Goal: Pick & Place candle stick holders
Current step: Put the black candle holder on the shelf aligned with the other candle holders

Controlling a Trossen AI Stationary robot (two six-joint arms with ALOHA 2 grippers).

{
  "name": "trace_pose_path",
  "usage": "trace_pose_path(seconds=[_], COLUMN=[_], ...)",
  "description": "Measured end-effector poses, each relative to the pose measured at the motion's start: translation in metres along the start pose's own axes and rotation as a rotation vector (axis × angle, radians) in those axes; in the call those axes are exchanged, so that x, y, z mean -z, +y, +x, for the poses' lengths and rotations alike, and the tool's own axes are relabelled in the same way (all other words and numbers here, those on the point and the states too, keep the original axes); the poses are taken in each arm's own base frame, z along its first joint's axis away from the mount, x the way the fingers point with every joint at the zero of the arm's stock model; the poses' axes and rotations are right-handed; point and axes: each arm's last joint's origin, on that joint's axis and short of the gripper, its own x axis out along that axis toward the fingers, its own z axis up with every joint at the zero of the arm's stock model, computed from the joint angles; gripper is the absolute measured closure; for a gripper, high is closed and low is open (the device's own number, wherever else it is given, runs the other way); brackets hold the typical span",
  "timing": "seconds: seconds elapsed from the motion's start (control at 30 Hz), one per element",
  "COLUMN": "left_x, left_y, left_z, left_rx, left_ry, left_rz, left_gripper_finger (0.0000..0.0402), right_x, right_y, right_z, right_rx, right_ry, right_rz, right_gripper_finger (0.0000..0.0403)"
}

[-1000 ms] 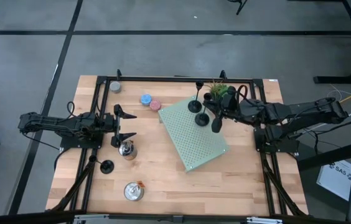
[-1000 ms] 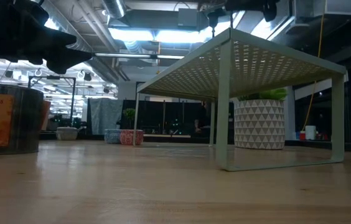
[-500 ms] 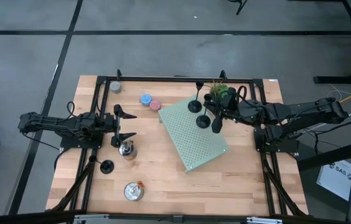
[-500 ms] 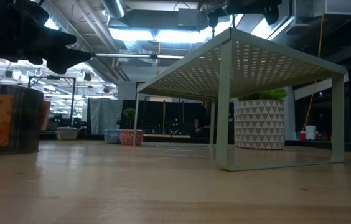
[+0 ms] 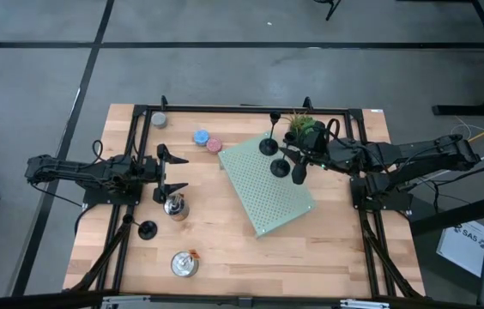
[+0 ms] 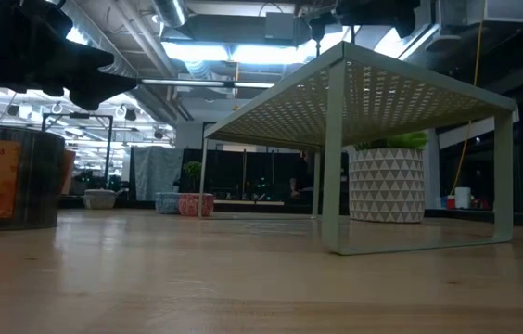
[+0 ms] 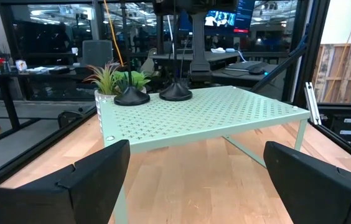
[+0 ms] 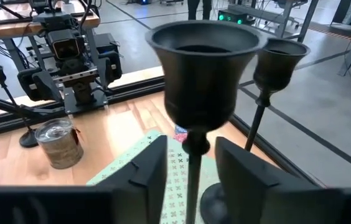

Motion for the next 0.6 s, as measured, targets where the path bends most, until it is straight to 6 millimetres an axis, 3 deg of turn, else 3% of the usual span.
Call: trace_pose_path(seconds=[0.27, 0.6], left_x=[0.0, 0.0], left_y=[0.0, 0.0], left_z=[0.0, 0.0], left_rx=[0.0, 0.0], left_ry=[0.0, 0.0], left_rz=[0.0, 0.0], left_gripper_finger=[0.0034, 0.0034], right_x=[-0.001, 0.013], right_y=[-0.007, -0.029], right_z=[-0.019, -0.053], right_rx=[-0.095, -0.06], right_ry=[0.051, 0.22], right_rz=[0.081, 0.223], right_gripper_finger=[0.0184, 0.0177])
